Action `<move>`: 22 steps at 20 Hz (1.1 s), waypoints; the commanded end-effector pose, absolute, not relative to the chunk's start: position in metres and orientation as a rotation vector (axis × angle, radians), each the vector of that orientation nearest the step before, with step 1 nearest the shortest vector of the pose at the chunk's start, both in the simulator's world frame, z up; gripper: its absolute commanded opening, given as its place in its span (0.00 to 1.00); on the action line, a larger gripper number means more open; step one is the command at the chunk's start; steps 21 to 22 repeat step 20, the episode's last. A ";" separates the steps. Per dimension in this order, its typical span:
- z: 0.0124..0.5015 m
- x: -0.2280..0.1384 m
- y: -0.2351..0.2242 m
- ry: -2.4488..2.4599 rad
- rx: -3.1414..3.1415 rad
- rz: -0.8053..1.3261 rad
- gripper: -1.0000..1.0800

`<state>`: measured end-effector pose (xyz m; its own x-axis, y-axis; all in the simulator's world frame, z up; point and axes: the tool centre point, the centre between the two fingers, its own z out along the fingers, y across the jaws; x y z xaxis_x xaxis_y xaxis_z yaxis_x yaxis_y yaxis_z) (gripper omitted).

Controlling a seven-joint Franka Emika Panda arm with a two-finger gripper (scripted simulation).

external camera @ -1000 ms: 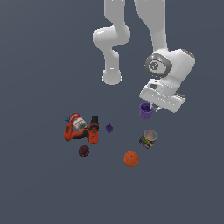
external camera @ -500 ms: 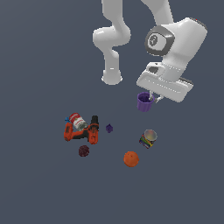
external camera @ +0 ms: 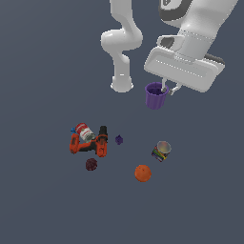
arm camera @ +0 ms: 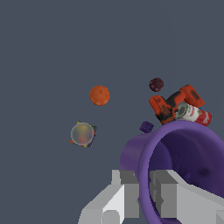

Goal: Pick up a designated object from a clutter of objects.

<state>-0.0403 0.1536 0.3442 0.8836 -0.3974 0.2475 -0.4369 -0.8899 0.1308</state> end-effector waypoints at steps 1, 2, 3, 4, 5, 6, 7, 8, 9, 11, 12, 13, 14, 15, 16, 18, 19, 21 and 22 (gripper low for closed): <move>0.371 -0.033 0.144 -0.641 2.870 0.320 0.00; 0.381 -0.031 0.141 -0.641 2.869 0.321 0.00; 0.390 -0.028 0.138 -0.641 2.869 0.321 0.00; 0.398 -0.026 0.135 -0.642 2.869 0.322 0.00; 0.406 -0.023 0.133 -0.642 2.868 0.323 0.00; 0.413 -0.021 0.130 -0.642 2.867 0.323 0.00; 0.419 -0.019 0.128 -0.642 2.867 0.324 0.00; 0.425 -0.017 0.126 -0.642 2.866 0.324 0.00; 0.430 -0.015 0.124 -0.642 2.866 0.324 0.00; 0.439 -0.012 0.122 -0.643 2.866 0.325 0.00; 0.443 -0.011 0.121 -0.643 2.865 0.326 0.00; 0.446 -0.010 0.120 -0.643 2.864 0.326 0.00; 0.448 -0.009 0.119 -0.643 2.864 0.326 0.00; 0.451 -0.008 0.118 -0.643 2.864 0.327 0.00; 0.452 -0.008 0.117 -0.643 2.864 0.327 0.00; 0.455 -0.007 0.117 -0.643 2.863 0.327 0.00; 0.455 -0.007 0.116 -0.643 2.863 0.327 0.00; 0.456 -0.006 0.116 -0.643 2.863 0.327 0.00; 0.456 -0.006 0.116 -0.643 2.863 0.327 0.00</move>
